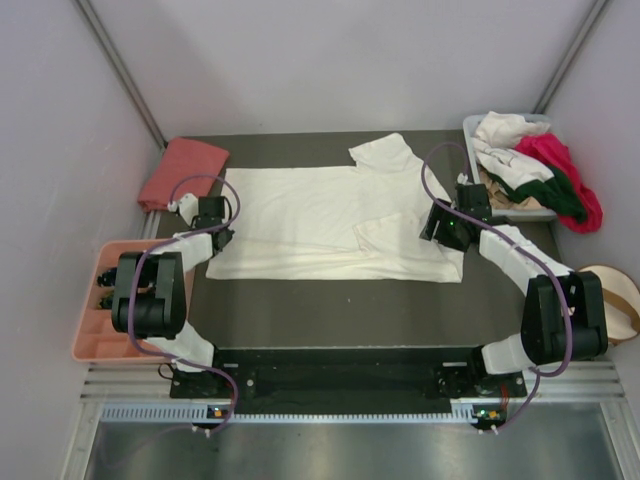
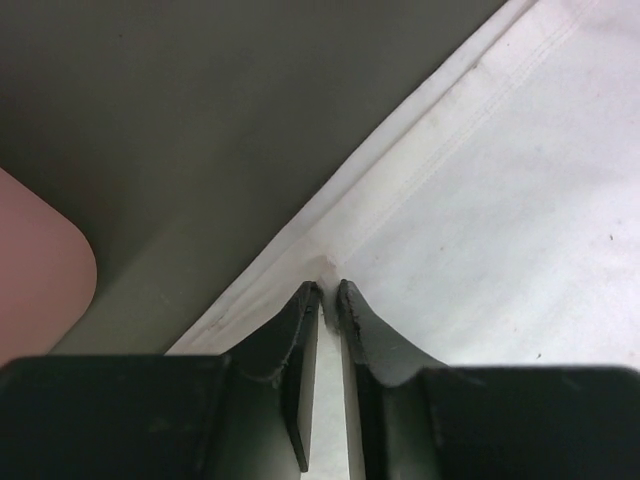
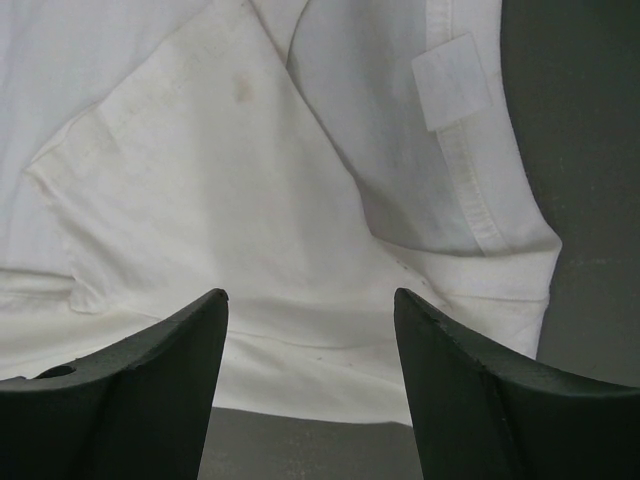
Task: Fold and stack the t-shirts
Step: Grap the side of the flattened tshirt furthest away from the robot with both arms
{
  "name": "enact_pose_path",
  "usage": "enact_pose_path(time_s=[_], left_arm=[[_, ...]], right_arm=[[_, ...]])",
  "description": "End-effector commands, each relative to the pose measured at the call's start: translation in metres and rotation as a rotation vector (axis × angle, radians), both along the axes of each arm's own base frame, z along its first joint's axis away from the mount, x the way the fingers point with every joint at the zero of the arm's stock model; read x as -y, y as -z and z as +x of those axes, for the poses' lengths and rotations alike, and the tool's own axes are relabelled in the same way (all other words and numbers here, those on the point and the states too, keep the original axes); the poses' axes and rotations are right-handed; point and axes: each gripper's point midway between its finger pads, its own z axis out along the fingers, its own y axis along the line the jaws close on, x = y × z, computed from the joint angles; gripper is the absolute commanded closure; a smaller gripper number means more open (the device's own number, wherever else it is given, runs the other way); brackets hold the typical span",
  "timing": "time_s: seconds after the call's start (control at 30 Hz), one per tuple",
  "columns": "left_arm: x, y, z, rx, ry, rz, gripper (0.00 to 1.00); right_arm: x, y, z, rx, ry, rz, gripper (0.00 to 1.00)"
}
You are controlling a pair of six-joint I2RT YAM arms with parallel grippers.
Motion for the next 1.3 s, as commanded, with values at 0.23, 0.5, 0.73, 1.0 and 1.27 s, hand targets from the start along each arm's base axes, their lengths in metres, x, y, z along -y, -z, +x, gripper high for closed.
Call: enact_pose_path(time_s=[0.23, 0.5, 0.73, 1.0, 1.27], left_arm=[[-0.005, -0.018, 0.02, 0.069, -0.015, 0.013, 0.94], [-0.005, -0.017, 0.022, 0.066, -0.02, 0.013, 1.0], [-0.007, -0.02, 0.024, 0.07, -0.029, 0.021, 1.0], [-0.009, -0.02, 0.026, 0.069, -0.036, 0.027, 1.0], [-0.017, -0.022, 0.024, 0.059, -0.06, 0.071, 1.0]], right_arm=[[-0.005, -0.014, 0.0, 0.044, -0.014, 0.032, 0.33], [-0.01, -0.012, -0.024, 0.029, -0.026, 0.074, 0.32], [-0.015, 0.006, -0.044, -0.008, -0.03, 0.115, 0.32], [-0.012, 0.034, -0.055, -0.058, -0.006, 0.114, 0.32], [-0.011, 0.049, -0.057, -0.098, 0.005, 0.103, 0.33]])
